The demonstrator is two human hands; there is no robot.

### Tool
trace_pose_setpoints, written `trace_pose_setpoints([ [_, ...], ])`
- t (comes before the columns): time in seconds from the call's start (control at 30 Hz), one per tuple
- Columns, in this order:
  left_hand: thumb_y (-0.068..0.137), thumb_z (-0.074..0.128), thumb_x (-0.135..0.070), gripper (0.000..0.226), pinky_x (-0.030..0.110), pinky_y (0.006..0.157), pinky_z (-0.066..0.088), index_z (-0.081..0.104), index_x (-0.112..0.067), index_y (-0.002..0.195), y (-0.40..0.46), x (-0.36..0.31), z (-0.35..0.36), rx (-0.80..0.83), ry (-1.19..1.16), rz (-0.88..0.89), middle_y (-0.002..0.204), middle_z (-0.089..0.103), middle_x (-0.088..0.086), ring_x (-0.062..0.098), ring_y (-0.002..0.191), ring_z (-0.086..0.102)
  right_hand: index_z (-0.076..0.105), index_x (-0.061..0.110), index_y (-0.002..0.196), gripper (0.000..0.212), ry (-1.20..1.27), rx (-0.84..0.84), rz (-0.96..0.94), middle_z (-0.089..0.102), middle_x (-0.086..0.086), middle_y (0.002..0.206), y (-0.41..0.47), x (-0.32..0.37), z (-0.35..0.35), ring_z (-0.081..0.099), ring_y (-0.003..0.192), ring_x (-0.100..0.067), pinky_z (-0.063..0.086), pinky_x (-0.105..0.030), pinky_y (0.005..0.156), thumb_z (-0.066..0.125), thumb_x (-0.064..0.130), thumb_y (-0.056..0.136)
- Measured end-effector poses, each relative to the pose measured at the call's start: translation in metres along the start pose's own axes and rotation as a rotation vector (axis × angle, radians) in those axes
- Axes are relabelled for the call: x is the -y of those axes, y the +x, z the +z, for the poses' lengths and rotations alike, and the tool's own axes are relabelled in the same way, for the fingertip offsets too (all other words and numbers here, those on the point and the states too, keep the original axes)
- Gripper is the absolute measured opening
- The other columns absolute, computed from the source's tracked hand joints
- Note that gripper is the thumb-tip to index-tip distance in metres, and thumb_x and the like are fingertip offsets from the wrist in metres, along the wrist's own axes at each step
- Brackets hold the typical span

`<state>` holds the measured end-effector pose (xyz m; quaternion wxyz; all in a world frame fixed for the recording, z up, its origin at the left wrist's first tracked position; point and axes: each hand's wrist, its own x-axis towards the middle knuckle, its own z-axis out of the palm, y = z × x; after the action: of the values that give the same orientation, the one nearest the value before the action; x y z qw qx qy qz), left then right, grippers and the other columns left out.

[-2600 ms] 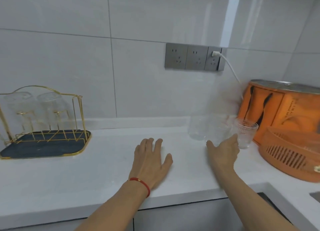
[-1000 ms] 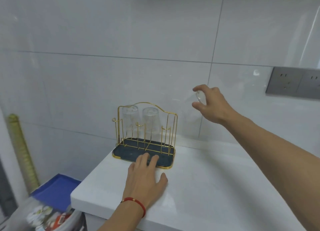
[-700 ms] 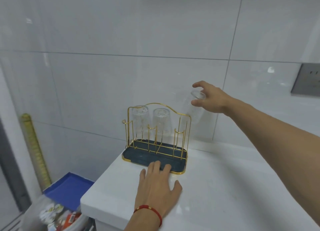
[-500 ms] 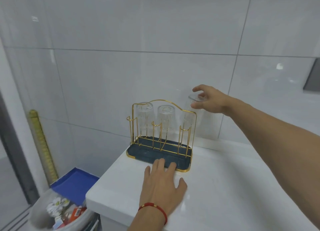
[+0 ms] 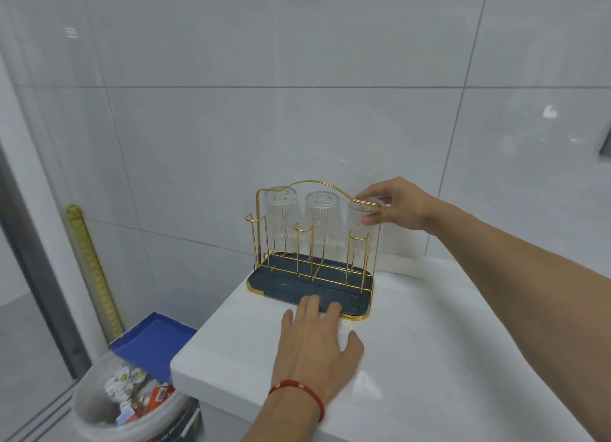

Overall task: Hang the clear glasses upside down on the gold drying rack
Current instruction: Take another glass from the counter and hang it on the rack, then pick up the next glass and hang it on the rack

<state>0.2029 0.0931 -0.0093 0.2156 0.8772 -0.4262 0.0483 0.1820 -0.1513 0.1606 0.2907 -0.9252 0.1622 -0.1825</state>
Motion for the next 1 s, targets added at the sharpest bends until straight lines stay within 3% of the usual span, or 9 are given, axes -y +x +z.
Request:
trace_pose_setpoints([
  [0.13,0.089,0.038,-0.057,0.056,0.045,0.118,0.030,0.049,-0.029,0.136,0.000,0.001,-0.001,-0.026,-0.022,0.008,0.144,0.043,0.000,0.022,0.137,0.037,0.073,0.019,0.124,0.048,-0.020,-0.042,-0.012,0.068,-0.002,0.136,-0.007,-0.001,0.003,0.057,0.136,-0.023,0.043,-0.039,0.112,0.090,0.017,0.079],
  [0.23,0.088,0.039,-0.056,0.055,0.040,0.116,0.029,0.050,-0.027,0.134,-0.002,0.000,-0.004,-0.052,-0.045,0.033,0.142,0.043,-0.003,0.018,0.137,0.034,0.072,0.023,0.123,0.041,-0.080,-0.214,-0.037,0.069,0.001,0.127,-0.029,-0.010,-0.007,0.064,0.118,-0.020,0.051,-0.037,0.102,0.084,0.024,0.085],
  [0.33,0.085,0.039,-0.054,0.049,0.035,0.105,0.037,0.055,-0.028,0.124,-0.008,-0.002,-0.010,-0.105,-0.037,0.115,0.132,0.047,-0.007,0.016,0.129,0.039,0.073,0.020,0.121,0.030,-0.100,-0.325,-0.039,0.071,0.002,0.118,-0.073,-0.032,-0.017,0.066,0.104,-0.018,0.056,-0.042,0.099,0.070,0.013,0.092],
  [0.43,0.083,0.044,-0.049,0.039,0.032,0.093,0.041,0.060,-0.029,0.113,-0.013,-0.014,-0.012,-0.175,-0.015,0.241,0.119,0.053,-0.011,0.015,0.119,0.046,0.073,0.021,0.118,0.030,-0.152,-0.307,0.002,0.071,0.001,0.118,-0.133,-0.059,-0.024,0.067,0.103,-0.016,0.055,-0.039,0.096,0.063,0.007,0.094],
  [0.57,0.086,0.051,-0.045,0.042,0.034,0.096,0.038,0.060,-0.025,0.121,-0.012,-0.083,0.001,-0.197,-0.178,0.278,0.129,0.054,-0.008,0.015,0.126,0.044,0.075,0.020,0.107,0.030,-0.175,-0.432,0.139,0.074,0.005,0.103,-0.211,-0.092,-0.030,0.068,0.095,-0.014,0.051,-0.027,0.086,0.057,0.002,0.093],
  [0.7,0.088,0.041,-0.049,0.048,0.037,0.106,0.033,0.058,-0.026,0.126,-0.019,-0.174,0.028,-0.114,-0.325,0.334,0.137,0.053,-0.006,0.014,0.133,0.039,0.072,0.018,0.099,0.022,-0.077,-0.789,0.362,0.073,0.005,0.093,-0.286,-0.122,-0.030,0.067,0.088,-0.019,0.049,-0.030,0.079,0.060,0.001,0.091],
  [0.77,0.090,0.041,-0.048,0.048,0.039,0.109,0.032,0.056,-0.026,0.129,-0.022,-0.206,0.042,-0.076,-0.315,0.381,0.142,0.050,-0.004,0.015,0.137,0.036,0.065,0.016,0.108,0.024,0.018,-0.956,0.502,0.069,-0.002,0.102,-0.318,-0.138,-0.031,0.065,0.093,-0.024,0.049,-0.036,0.082,0.064,0.003,0.088],
  [0.87,0.093,0.042,-0.047,0.047,0.038,0.113,0.027,0.051,-0.026,0.134,-0.022,-0.233,0.060,-0.054,-0.191,0.491,0.150,0.042,-0.001,0.018,0.141,0.032,0.051,0.006,0.131,0.047,0.127,-1.095,0.721,0.056,-0.018,0.128,-0.345,-0.162,-0.040,0.054,0.117,-0.034,0.045,-0.043,0.097,0.071,0.009,0.088],
  [1.0,0.093,0.038,-0.053,0.059,0.037,0.119,0.021,0.034,-0.031,0.148,-0.020,-0.236,0.074,0.017,-0.185,0.465,0.159,0.026,-0.002,0.018,0.147,0.017,0.021,0.004,0.157,0.090,0.235,-1.012,0.826,0.034,-0.027,0.155,-0.338,-0.182,-0.063,0.038,0.141,-0.045,0.037,-0.051,0.114,0.077,0.023,0.089],
])
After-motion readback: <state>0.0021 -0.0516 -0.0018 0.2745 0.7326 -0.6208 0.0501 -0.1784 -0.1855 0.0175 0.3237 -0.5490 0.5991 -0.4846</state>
